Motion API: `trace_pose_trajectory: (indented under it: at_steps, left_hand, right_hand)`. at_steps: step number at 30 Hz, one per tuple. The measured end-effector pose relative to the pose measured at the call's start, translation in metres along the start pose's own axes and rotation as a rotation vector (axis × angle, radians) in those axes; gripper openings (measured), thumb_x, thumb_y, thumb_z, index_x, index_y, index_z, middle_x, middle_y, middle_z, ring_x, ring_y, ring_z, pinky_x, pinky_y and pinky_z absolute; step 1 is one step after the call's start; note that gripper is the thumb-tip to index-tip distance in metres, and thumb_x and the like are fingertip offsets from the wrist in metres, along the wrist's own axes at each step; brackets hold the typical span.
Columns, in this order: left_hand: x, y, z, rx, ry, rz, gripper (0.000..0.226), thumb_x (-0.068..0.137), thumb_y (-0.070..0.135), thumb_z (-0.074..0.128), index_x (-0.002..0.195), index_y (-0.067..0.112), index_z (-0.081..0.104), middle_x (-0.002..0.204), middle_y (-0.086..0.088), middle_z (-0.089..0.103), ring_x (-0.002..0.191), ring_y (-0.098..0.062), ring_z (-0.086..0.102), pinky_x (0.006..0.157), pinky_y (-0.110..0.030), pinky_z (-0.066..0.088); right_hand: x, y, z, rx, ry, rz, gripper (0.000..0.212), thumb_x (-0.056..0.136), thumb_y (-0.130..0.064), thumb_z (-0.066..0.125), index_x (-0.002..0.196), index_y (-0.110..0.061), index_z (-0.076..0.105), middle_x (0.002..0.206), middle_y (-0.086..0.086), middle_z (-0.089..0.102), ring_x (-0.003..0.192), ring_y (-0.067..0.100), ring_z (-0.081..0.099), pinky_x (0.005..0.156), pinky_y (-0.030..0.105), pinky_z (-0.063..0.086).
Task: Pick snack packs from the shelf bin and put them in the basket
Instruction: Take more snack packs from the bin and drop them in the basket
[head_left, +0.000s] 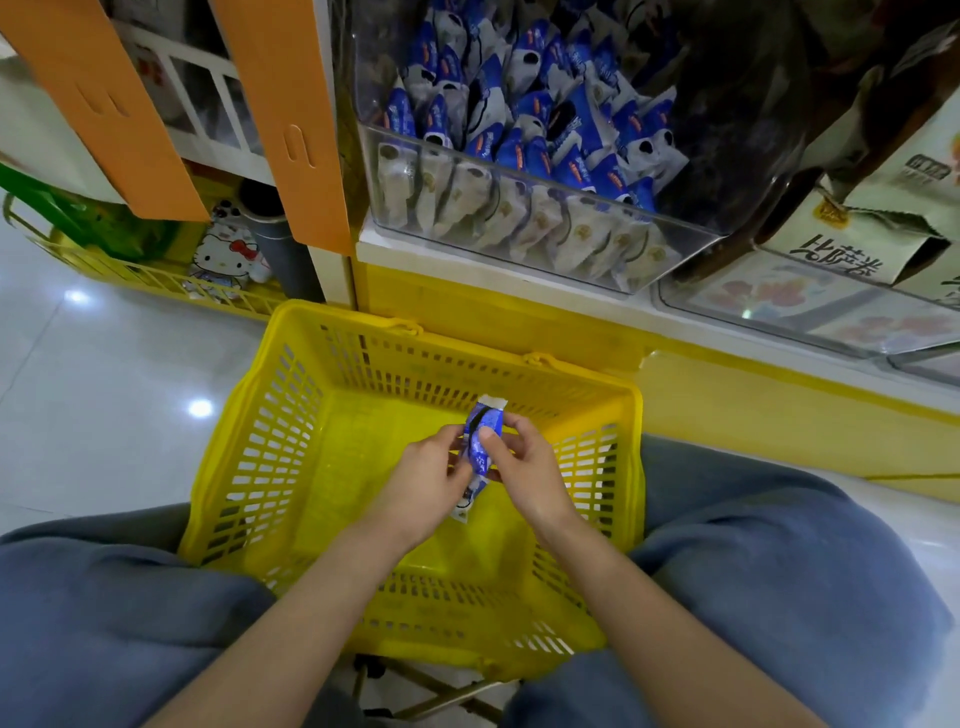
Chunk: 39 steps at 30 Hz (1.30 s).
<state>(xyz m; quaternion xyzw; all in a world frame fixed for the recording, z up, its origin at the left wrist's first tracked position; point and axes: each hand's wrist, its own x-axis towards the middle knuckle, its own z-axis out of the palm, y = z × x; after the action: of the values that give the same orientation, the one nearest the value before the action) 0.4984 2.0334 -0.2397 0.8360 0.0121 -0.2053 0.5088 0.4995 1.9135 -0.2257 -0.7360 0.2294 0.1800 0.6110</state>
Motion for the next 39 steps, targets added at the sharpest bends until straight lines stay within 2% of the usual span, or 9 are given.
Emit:
trace_pose_trajectory:
  at_steps: [5, 11, 16, 19, 25, 28, 31, 35, 39]
  left_hand:
    - [-0.004, -0.005, 0.023, 0.095, -0.111, -0.031, 0.031, 0.097, 0.016, 0.040, 0.127, 0.011, 0.043, 0.101, -0.017, 0.067, 0.087, -0.032, 0.063, 0.075, -0.047, 0.048]
    - [0.003, -0.006, 0.041, 0.241, -0.155, -0.039, 0.028, 0.099, 0.017, 0.036, 0.123, 0.007, 0.046, 0.099, -0.022, 0.065, 0.088, -0.037, 0.061, 0.065, -0.038, 0.040]
    - [0.010, -0.009, 0.053, 0.320, -0.178, 0.009, 0.029, 0.100, 0.024, 0.034, 0.114, 0.004, 0.050, 0.099, -0.021, 0.065, 0.090, -0.036, 0.061, 0.070, -0.041, 0.042]
    - [0.013, -0.012, 0.058, 0.364, -0.196, 0.038, 0.033, 0.101, 0.027, 0.031, 0.106, 0.003, 0.052, 0.097, -0.020, 0.064, 0.087, -0.036, 0.060, 0.066, -0.039, 0.039]
    - [0.014, -0.017, 0.064, 0.084, -0.139, -0.067, 0.029, 0.099, 0.018, 0.035, 0.094, -0.002, 0.056, 0.089, -0.025, 0.063, 0.075, -0.035, 0.057, 0.065, -0.037, 0.039]
    - [0.016, -0.014, 0.066, -0.388, -0.078, -0.306, 0.033, 0.101, 0.015, 0.031, 0.097, -0.002, 0.059, 0.097, -0.025, 0.064, 0.079, -0.032, 0.063, 0.070, -0.039, 0.055]
    - [0.018, -0.007, 0.064, -0.803, -0.152, -0.508, 0.050, 0.101, 0.037, 0.020, 0.089, 0.013, 0.063, 0.082, -0.009, 0.070, 0.063, -0.011, 0.068, 0.051, -0.021, 0.054]
    - [0.017, 0.003, 0.066, -0.727, -0.153, -0.447, 0.032, 0.099, 0.032, 0.036, 0.110, 0.010, 0.055, 0.095, -0.013, 0.066, 0.068, -0.018, 0.063, 0.050, -0.023, 0.048]
    - [0.018, 0.010, 0.060, -0.605, -0.085, -0.342, 0.023, 0.097, 0.021, 0.045, 0.100, 0.001, 0.056, 0.093, -0.018, 0.060, 0.083, -0.023, 0.056, 0.069, -0.033, 0.045]
  right_hand:
    - [-0.008, 0.028, -0.006, -0.033, 0.053, 0.070, 0.021, 0.094, -0.016, 0.052, 0.115, -0.015, 0.049, 0.110, 0.014, 0.060, 0.083, 0.017, 0.061, 0.072, 0.026, 0.051]
    - [-0.008, 0.042, -0.019, -0.067, 0.067, 0.137, 0.030, 0.096, -0.014, 0.047, 0.124, -0.005, 0.043, 0.113, 0.019, 0.058, 0.088, 0.021, 0.061, 0.072, 0.026, 0.053]
    - [-0.008, 0.052, -0.027, -0.228, 0.101, 0.092, 0.028, 0.096, -0.012, 0.047, 0.122, -0.003, 0.046, 0.110, 0.015, 0.059, 0.088, 0.025, 0.060, 0.074, 0.027, 0.050]
    - [-0.012, 0.057, -0.030, -0.355, 0.087, 0.010, 0.025, 0.095, -0.010, 0.048, 0.119, -0.005, 0.050, 0.100, 0.004, 0.057, 0.086, 0.015, 0.056, 0.069, 0.009, 0.041]
    - [-0.008, 0.058, -0.036, -0.279, 0.049, 0.044, 0.028, 0.094, -0.008, 0.050, 0.122, -0.005, 0.049, 0.107, 0.005, 0.056, 0.089, 0.010, 0.057, 0.074, 0.012, 0.046]
    - [-0.007, 0.054, -0.037, -0.173, 0.028, 0.034, 0.032, 0.090, -0.007, 0.057, 0.121, -0.007, 0.049, 0.112, 0.002, 0.055, 0.094, 0.002, 0.056, 0.078, 0.017, 0.048]
    - [-0.006, 0.052, -0.041, -0.204, 0.062, -0.015, 0.050, 0.080, -0.004, 0.070, 0.124, -0.011, 0.045, 0.115, 0.003, 0.054, 0.094, 0.003, 0.057, 0.077, 0.017, 0.049]
    - [-0.010, 0.048, -0.043, -0.322, 0.141, -0.025, 0.079, 0.066, -0.007, 0.081, 0.132, -0.015, 0.038, 0.111, 0.000, 0.053, 0.098, 0.016, 0.061, 0.081, 0.030, 0.054]
    - [-0.015, 0.036, -0.046, -0.286, 0.109, -0.073, 0.041, 0.070, -0.005, 0.078, 0.103, -0.015, 0.057, 0.097, 0.009, 0.067, 0.076, 0.001, 0.063, 0.066, 0.011, 0.049]
